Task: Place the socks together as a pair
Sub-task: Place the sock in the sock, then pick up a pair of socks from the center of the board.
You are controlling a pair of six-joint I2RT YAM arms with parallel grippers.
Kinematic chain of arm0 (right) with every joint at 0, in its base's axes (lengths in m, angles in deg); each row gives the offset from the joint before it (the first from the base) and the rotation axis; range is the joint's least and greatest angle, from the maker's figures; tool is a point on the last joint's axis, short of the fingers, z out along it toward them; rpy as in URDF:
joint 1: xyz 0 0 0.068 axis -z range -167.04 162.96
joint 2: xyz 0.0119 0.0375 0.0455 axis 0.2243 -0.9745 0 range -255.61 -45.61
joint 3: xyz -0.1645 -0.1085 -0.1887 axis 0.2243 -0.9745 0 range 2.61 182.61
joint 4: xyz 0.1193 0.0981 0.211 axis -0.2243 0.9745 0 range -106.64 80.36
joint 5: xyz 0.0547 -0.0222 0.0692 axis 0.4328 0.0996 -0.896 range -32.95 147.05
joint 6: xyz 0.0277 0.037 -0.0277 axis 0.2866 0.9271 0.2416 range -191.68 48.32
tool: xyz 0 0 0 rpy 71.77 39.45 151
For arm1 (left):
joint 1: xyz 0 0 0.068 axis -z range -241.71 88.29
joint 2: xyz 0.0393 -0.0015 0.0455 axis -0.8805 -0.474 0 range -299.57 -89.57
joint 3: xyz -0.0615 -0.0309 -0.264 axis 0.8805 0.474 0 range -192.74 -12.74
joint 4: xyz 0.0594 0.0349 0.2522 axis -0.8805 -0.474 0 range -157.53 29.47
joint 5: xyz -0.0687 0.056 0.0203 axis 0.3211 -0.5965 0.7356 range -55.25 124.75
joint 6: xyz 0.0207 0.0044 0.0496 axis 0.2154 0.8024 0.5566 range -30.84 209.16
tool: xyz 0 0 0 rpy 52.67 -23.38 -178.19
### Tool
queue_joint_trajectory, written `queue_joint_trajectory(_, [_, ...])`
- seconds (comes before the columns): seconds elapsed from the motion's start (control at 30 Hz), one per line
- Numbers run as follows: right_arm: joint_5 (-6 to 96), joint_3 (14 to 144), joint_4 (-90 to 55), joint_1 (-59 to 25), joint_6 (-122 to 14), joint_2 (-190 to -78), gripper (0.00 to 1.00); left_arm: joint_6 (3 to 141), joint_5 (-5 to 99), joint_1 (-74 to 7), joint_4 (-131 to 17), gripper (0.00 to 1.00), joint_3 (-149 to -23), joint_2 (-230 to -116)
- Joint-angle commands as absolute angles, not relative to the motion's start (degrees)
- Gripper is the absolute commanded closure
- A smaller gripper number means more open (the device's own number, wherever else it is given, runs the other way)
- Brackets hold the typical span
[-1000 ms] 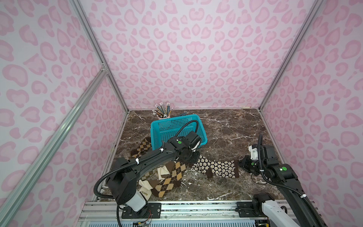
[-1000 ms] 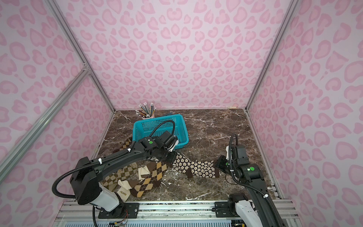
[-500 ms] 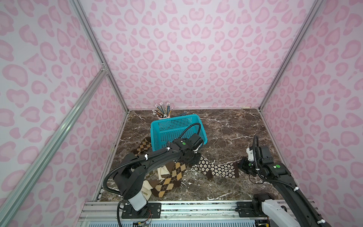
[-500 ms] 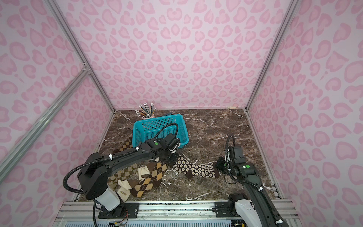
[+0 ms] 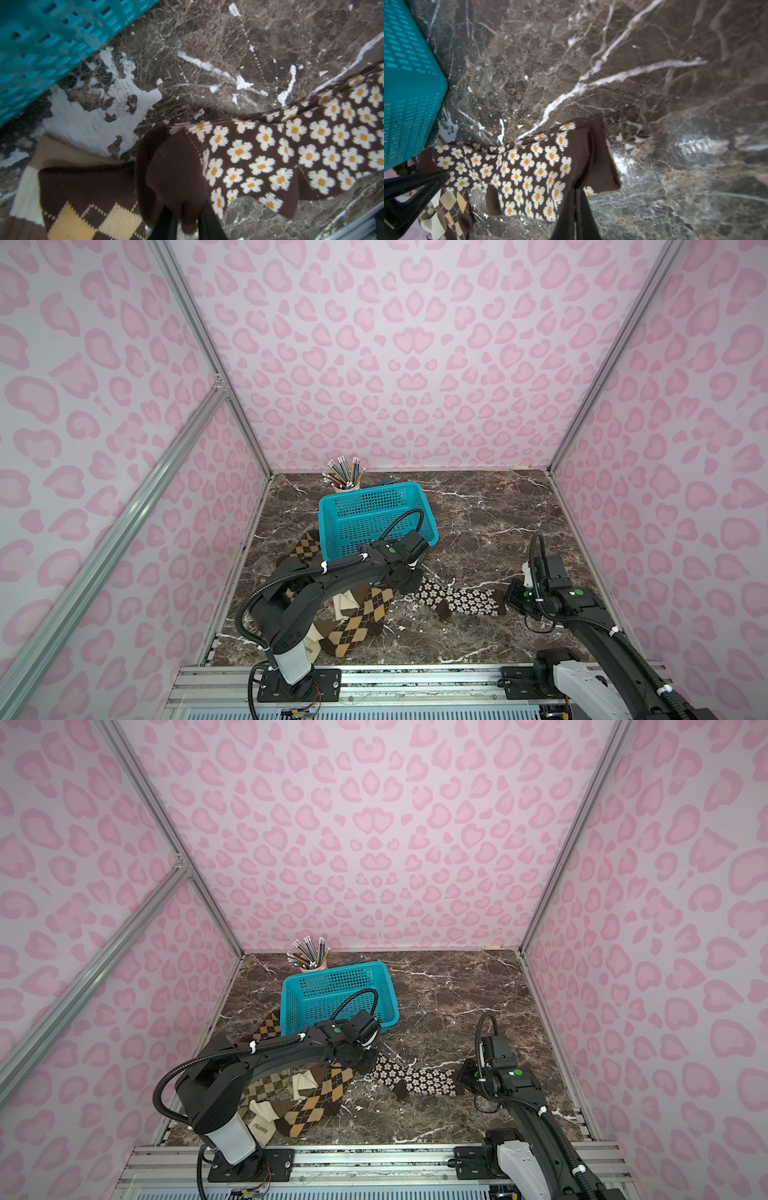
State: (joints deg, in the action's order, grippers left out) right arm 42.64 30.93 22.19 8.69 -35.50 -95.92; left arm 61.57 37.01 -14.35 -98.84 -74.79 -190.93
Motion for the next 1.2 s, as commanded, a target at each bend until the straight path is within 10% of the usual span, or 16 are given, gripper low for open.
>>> queue_joint_trajectory(0.0, [46.47, 30.88, 21.42, 8.57, -33.98, -97.22, 0.92, 60.50, 36.68, -14.35, -95.78, 0.66, -75.36, -191.40])
queue_joint_trajectory(0.23, [47.51, 30.52, 21.19, 7.65, -32.97, -99.05, 0.55, 58.68, 37.32, -14.39, -95.69, 0.42, -74.41, -189.00])
queue_joint_trajectory(0.63, [47.63, 29.49, 15.62, 5.67, -32.25, -105.94, 0.46, 56.87, 38.01, -14.71, -97.65, 0.37, -75.42, -186.48])
queue_joint_trajectory(0.93, [53.13, 31.06, 16.59, 6.25, -30.58, -113.92, 0.89, 55.91, 38.80, -15.56, -100.06, 0.31, -79.14, -185.59])
queue_joint_trajectory(1.17, [56.28, 32.92, 19.44, 10.08, -30.31, -109.67, 1.00, 54.16, 41.38, -15.54, -98.76, 0.31, -78.56, -186.03])
